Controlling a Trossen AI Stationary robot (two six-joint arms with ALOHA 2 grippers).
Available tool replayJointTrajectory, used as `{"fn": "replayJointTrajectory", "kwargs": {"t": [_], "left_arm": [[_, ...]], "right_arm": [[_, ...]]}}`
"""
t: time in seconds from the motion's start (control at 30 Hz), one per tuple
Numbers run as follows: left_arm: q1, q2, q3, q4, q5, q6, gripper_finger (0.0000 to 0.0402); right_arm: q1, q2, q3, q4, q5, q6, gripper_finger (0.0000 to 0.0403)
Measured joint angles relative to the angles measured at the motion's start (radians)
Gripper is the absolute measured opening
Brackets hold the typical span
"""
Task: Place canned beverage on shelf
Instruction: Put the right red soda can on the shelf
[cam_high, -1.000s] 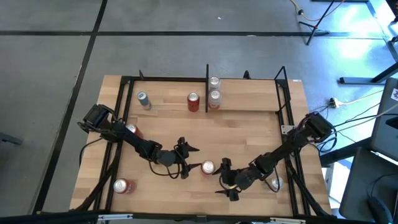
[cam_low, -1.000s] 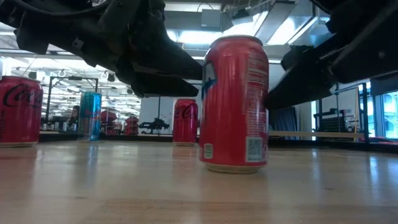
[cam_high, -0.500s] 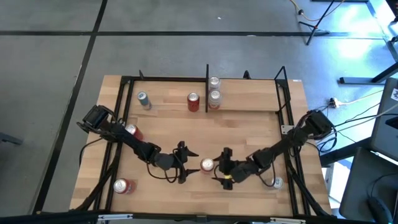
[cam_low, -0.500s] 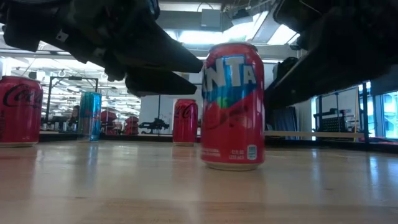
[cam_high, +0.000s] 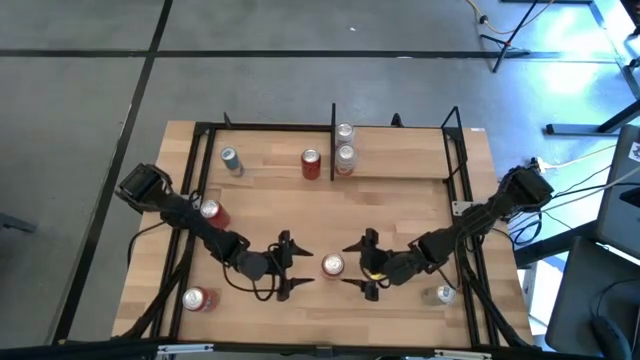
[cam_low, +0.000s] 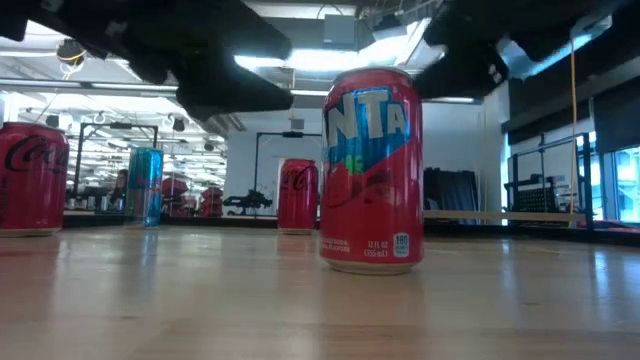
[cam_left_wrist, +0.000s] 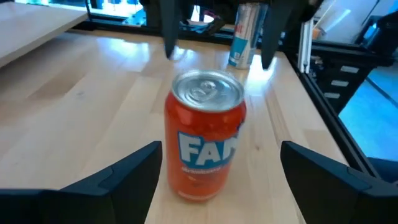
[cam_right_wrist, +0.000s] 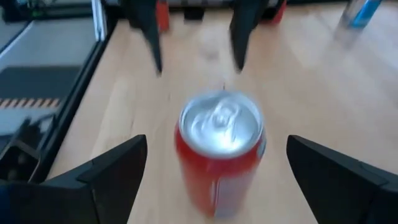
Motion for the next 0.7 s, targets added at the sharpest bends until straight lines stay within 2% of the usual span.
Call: {"fn": "replayJointTrajectory", "kwargs": {"t": [0.23, 0.4, 0.7], "left_arm": [[-0.003, 0.005, 0.000, -0.033, -0.013, -0.019, 0.0315], [-0.003, 0.005, 0.000, -0.033, -0.014, -0.019, 0.0315], [0.000, 0.005, 0.000, -0.032, -0.020, -0.019, 0.0315]], "right_arm": [[-0.024, 0.062, 0.000, 0.101, 0.021, -0.041, 0.0369], [-0.034, 0.117, 0.000, 0.178, -0.015, -0.045, 0.0369], [-0.041, 0.177, 0.000, 0.219, 0.010, -0.053, 0.0369]]}}
